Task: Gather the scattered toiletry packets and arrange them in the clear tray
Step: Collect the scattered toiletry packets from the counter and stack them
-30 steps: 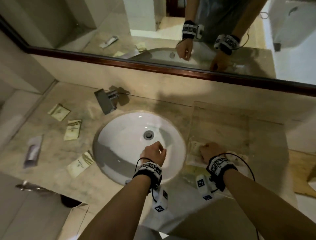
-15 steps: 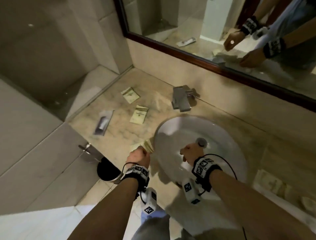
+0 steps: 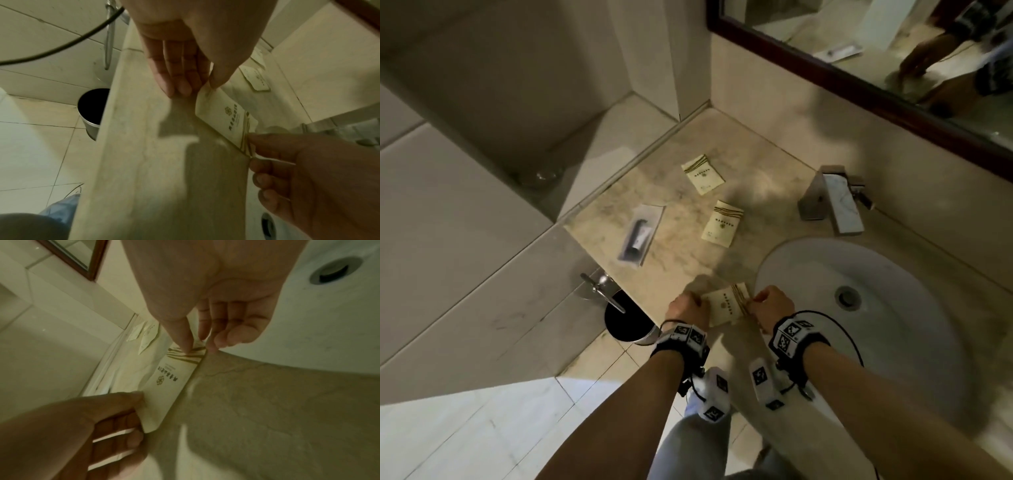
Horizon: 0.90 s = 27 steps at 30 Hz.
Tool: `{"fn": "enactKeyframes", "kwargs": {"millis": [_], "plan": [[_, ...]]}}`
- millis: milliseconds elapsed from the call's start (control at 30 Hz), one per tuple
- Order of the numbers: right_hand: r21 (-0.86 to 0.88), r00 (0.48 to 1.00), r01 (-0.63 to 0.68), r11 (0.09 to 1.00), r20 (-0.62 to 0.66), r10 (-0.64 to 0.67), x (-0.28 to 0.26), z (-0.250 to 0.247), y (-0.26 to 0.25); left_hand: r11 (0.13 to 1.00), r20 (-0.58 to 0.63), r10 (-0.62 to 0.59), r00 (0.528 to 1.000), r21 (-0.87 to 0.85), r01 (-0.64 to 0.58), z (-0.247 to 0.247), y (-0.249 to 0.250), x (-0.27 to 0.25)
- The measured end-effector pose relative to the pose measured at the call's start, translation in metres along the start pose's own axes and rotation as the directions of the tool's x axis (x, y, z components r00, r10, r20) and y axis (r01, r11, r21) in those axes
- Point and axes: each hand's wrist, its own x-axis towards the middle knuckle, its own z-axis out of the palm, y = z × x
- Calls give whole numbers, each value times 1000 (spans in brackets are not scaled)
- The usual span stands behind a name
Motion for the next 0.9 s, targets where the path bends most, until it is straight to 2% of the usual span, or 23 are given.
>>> {"fn": "enactKeyframes", "kwargs": {"millis": [233,400,500,600,767,900], "plan": [[72,1000,19,997,-11,-18,-1,-21,12,995,6,51,999,-85,-50,20,16,-8],[150,999,25,988,-46,-18,-17,-59,45,993,92,107,990,-68,-101,42,47,-25],[211,996,0,978,-88,19,-31,-87,86,985,191,148,970,-115,-128,70,78,-48],[317,987,-42,947,-137,90,-51,-118,138,967,250,245,937,-136,-217,106,113,-80],[498,959,-94,862,-189,213,-87,-170,225,941,313,336,888,-72,-330,173,161,-136],[615,921,-143,776,-205,332,-116,-214,301,868,330,464,822,17,-497,232,204,-190]]}}
